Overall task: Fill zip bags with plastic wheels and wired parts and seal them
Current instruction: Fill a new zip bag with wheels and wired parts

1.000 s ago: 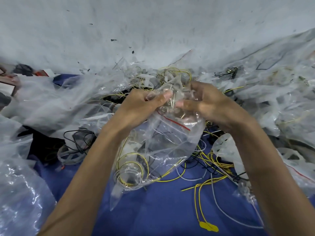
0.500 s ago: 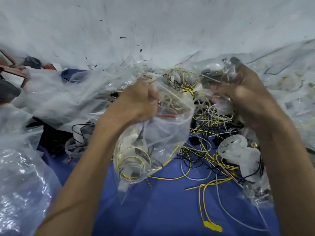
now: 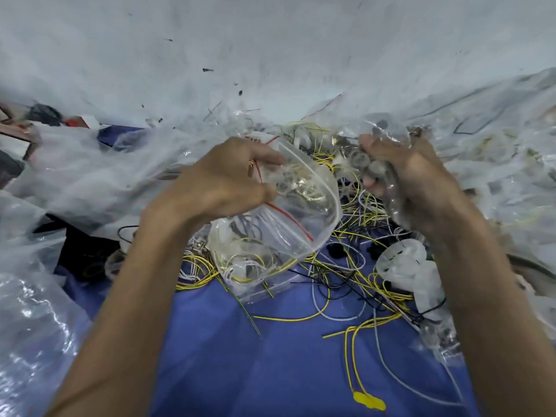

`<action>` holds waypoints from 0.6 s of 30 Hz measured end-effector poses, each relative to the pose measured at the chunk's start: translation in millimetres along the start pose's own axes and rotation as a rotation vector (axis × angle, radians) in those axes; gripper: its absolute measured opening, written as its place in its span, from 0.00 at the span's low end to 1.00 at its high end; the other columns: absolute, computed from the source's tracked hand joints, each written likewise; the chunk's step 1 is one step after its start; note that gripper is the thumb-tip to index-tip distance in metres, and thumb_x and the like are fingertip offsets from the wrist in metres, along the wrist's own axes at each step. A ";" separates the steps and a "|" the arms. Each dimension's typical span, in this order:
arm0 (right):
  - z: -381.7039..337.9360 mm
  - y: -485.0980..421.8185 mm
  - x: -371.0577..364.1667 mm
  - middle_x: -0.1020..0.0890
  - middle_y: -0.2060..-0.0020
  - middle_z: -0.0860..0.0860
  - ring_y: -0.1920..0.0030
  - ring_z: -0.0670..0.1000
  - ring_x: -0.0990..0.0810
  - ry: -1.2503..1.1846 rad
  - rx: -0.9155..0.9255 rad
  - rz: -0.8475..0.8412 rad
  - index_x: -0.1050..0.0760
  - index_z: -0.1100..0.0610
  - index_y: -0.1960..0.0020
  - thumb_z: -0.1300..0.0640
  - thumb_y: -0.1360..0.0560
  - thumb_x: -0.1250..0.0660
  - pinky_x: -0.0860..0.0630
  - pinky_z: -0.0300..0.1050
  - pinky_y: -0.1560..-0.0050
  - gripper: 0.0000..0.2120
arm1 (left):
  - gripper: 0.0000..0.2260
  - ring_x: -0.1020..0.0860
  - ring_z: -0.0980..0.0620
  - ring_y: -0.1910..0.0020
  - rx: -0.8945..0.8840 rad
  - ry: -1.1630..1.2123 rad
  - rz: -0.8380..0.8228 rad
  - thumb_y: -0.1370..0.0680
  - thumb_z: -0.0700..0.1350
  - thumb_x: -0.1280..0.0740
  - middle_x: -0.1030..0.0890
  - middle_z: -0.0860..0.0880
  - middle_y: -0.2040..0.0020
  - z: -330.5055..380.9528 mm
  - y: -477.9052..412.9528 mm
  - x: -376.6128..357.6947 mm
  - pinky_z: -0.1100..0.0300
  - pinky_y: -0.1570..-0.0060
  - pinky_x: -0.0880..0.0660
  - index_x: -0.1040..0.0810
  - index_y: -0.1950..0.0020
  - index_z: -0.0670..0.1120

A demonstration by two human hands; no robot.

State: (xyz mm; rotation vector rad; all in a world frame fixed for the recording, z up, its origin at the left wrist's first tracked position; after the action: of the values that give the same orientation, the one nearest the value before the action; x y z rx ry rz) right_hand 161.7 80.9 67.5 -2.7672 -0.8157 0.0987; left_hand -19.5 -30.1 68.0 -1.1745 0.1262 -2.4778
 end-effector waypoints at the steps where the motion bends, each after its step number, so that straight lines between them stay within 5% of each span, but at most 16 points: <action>1: -3.0 1.4 -0.1 0.21 0.75 0.48 0.75 0.45 0.22 -0.026 0.017 -0.047 0.24 0.59 0.64 0.59 0.28 0.32 0.27 0.34 0.74 0.07 | 0.22 0.23 0.52 0.42 -0.009 -0.010 -0.040 0.29 0.40 0.30 0.20 0.53 0.43 0.0 -0.5 -2.7 0.58 0.38 0.30 0.23 0.38 0.57; 3: -8.1 4.7 1.2 0.17 0.69 0.50 0.68 0.48 0.18 -0.078 0.034 -0.144 0.25 0.61 0.57 0.62 0.33 0.31 0.23 0.36 0.69 0.06 | 0.24 0.28 0.56 0.37 -0.032 -0.023 -0.086 0.30 0.41 0.29 0.28 0.55 0.33 2.0 0.0 -8.9 0.53 0.33 0.32 0.26 0.36 0.57; 6: -15.9 14.1 -3.9 0.17 0.68 0.53 0.69 0.47 0.18 -0.095 0.033 -0.289 0.27 0.65 0.54 0.65 0.35 0.32 0.23 0.35 0.70 0.10 | 0.26 0.31 0.57 0.36 -0.069 0.036 -0.115 0.30 0.39 0.28 0.29 0.58 0.37 8.8 0.3 -17.3 0.56 0.33 0.34 0.27 0.34 0.54; 11: -8.2 18.4 -29.0 0.19 0.67 0.50 0.69 0.44 0.21 0.385 -0.006 -0.452 0.23 0.59 0.57 0.64 0.26 0.34 0.27 0.36 0.71 0.03 | 0.17 0.26 0.58 0.62 -0.172 0.091 -0.169 0.33 0.35 0.26 0.27 0.53 0.58 24.1 4.5 -27.7 0.74 0.65 0.32 0.28 0.56 0.54; 14: -1.9 8.0 -36.6 0.22 0.69 0.47 0.70 0.44 0.24 0.982 0.025 -0.503 0.27 0.55 0.64 0.62 0.24 0.38 0.29 0.35 0.69 0.10 | 0.21 0.24 0.55 0.50 -0.185 0.084 -0.192 0.33 0.36 0.25 0.25 0.50 0.47 25.5 5.5 -25.6 0.65 0.52 0.27 0.25 0.44 0.48; 16: 0.0 2.2 -38.5 0.22 0.63 0.51 0.62 0.50 0.24 1.361 0.084 -0.551 0.31 0.54 0.61 0.58 0.24 0.39 0.25 0.40 0.58 0.07 | 0.27 0.25 0.59 0.47 -0.164 0.112 -0.203 0.32 0.36 0.26 0.27 0.52 0.40 26.4 5.9 -24.7 0.63 0.46 0.28 0.27 0.35 0.48; 18: -0.3 8.8 -50.1 0.26 0.66 0.50 0.61 0.50 0.25 1.404 0.128 -0.627 0.33 0.55 0.62 0.59 0.24 0.41 0.26 0.39 0.55 0.08 | 0.30 0.25 0.61 0.45 -0.157 0.122 -0.200 0.32 0.36 0.27 0.27 0.53 0.36 29.7 6.3 -25.2 0.65 0.42 0.29 0.30 0.31 0.47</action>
State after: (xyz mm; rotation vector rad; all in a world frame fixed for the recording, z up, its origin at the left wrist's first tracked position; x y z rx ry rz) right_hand 124.2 46.5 65.2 -1.6092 -1.0127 -1.5631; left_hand 19.4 -23.6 67.3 -1.1464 0.2525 -2.7598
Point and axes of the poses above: each hand's wrist, its own y-axis away from the middle knuckle, its own x-axis out of the back of the hand, z = x × y, the point moved 3 cm from there along -y, towards the middle knuckle
